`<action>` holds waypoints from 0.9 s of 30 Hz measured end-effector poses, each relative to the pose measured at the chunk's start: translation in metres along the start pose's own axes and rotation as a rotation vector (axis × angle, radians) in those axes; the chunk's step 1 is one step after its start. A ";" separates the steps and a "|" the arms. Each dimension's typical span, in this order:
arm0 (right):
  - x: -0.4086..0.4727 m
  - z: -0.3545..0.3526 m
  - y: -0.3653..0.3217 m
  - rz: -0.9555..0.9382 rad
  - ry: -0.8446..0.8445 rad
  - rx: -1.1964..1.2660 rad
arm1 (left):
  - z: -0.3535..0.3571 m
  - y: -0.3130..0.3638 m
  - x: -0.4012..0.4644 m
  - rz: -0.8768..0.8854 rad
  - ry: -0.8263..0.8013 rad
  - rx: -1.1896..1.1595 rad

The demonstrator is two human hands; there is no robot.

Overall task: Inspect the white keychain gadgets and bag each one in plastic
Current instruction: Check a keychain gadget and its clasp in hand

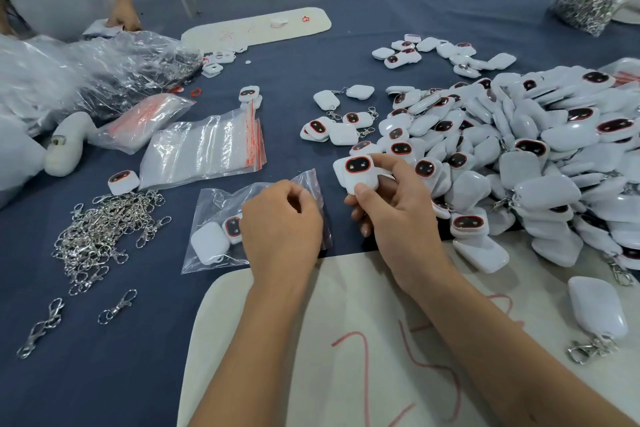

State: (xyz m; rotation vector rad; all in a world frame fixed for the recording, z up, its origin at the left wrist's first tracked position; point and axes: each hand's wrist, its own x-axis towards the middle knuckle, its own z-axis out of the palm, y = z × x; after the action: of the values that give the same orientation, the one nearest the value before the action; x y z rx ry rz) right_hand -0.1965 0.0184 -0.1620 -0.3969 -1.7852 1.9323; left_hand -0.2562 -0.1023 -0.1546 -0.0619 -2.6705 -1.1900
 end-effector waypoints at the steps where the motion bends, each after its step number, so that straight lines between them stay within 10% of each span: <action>1: 0.000 0.000 0.000 -0.005 0.000 0.004 | 0.000 0.001 -0.001 -0.006 0.007 -0.027; 12: 0.000 0.001 0.004 0.002 0.030 0.041 | -0.001 0.004 -0.002 -0.006 -0.003 0.081; 27: -0.003 -0.001 0.004 -0.263 0.087 -0.443 | -0.004 0.002 0.001 0.137 -0.125 -0.372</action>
State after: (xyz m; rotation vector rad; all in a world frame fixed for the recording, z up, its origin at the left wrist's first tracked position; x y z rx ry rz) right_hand -0.1943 0.0174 -0.1661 -0.3618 -2.0857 1.3189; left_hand -0.2560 -0.1039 -0.1500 -0.3833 -2.4585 -1.6661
